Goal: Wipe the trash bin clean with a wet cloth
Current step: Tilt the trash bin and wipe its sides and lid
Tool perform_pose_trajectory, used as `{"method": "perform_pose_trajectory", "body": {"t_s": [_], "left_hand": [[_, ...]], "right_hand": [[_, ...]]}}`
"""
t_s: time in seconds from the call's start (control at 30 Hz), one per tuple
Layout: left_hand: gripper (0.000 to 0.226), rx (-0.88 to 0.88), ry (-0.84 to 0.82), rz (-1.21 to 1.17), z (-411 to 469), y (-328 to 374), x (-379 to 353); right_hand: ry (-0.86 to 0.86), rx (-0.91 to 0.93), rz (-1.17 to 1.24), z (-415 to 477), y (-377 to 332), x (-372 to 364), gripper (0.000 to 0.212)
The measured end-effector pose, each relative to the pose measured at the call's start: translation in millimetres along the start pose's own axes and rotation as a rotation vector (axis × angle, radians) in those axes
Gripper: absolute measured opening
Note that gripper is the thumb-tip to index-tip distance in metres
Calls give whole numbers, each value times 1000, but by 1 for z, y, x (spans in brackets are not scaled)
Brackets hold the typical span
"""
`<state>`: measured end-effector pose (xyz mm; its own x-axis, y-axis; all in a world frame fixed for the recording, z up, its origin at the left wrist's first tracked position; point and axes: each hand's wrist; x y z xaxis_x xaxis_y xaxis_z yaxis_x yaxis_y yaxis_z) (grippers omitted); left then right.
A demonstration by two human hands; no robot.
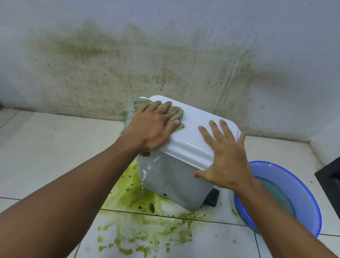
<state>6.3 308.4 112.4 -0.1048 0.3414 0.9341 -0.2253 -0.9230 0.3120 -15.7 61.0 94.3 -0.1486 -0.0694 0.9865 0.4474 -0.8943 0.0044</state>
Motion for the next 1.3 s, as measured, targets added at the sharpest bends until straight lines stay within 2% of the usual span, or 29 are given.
{"method": "perform_pose_trajectory", "body": {"t_s": [0.13, 0.37, 0.5, 0.63, 0.73, 0.9, 1.07, 1.17, 1.3], "left_hand": [[57, 28, -22, -4, -4, 0, 3], [56, 137, 39, 71, -36, -3, 10], [56, 114, 74, 76, -45, -11, 9], [55, 102, 88, 54, -47, -9, 10], [58, 45, 175, -2, -57, -10, 12], [55, -117, 429, -43, -66, -22, -10], [58, -132, 387, 60, -64, -46, -62], [59, -90, 359, 52, -62, -58, -85], [62, -37, 342, 22, -67, -64, -101]], "right_hand": [[72, 22, 70, -1, -6, -4, 101], [196, 252, 146, 5, -14, -9, 91], [428, 248, 114, -1, -15, -25, 77], [472, 323, 63, -1, -11, -31, 71], [437, 316, 157, 6, -9, -25, 72], [296, 130, 480, 37, 1, -5, 72], [26, 27, 621, 56, 6, -25, 59], [0, 0, 679, 56, 9, -50, 45], [9, -7, 743, 61, 13, -60, 46]]}}
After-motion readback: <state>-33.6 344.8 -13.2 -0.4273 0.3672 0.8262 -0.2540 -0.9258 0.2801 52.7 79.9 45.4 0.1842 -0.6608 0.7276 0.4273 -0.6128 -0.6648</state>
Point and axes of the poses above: each hand's wrist, its own z-axis towards the middle knuckle, its own x-axis out of the back of the hand, y = z × x, and after that the axes turned 7 degrees about -z, right-handed
